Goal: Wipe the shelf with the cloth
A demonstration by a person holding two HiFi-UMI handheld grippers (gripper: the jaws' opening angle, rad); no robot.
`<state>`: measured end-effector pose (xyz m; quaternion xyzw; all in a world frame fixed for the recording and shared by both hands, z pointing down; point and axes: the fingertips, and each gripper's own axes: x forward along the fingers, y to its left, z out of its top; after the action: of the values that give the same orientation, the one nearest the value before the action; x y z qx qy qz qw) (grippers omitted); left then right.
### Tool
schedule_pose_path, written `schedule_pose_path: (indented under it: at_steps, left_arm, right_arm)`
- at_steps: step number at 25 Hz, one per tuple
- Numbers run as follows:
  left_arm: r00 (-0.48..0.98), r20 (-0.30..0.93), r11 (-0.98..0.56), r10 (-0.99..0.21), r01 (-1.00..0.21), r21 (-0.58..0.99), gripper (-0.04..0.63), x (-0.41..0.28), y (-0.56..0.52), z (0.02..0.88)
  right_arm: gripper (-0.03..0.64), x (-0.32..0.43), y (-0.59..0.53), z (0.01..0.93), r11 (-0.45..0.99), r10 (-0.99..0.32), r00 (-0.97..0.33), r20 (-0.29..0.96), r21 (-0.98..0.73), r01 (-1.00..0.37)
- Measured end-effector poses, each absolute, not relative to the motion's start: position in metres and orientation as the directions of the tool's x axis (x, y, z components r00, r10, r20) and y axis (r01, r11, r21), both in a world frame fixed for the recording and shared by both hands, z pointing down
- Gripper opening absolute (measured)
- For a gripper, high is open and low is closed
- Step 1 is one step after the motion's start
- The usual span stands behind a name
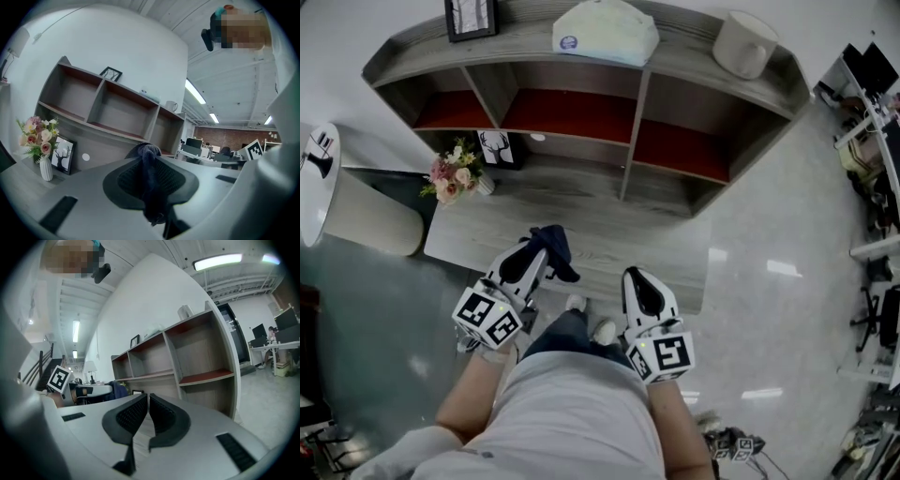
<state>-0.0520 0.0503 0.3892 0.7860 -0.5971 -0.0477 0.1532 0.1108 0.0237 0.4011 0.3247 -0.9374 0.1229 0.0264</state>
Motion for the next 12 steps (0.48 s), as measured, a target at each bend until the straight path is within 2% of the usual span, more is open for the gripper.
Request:
schedule_pose_path:
  at_steps: [12]
  left_arm:
    - [0.420,0.098,-0.360,-0.902,-0.857,0.368,0.074,-0.076,-0.066,0.409]
  right_arm:
    - [0.025,0.090,-0.029,0.397,0.659,-0.716,-0.681,0.155,-0.175,-0.732]
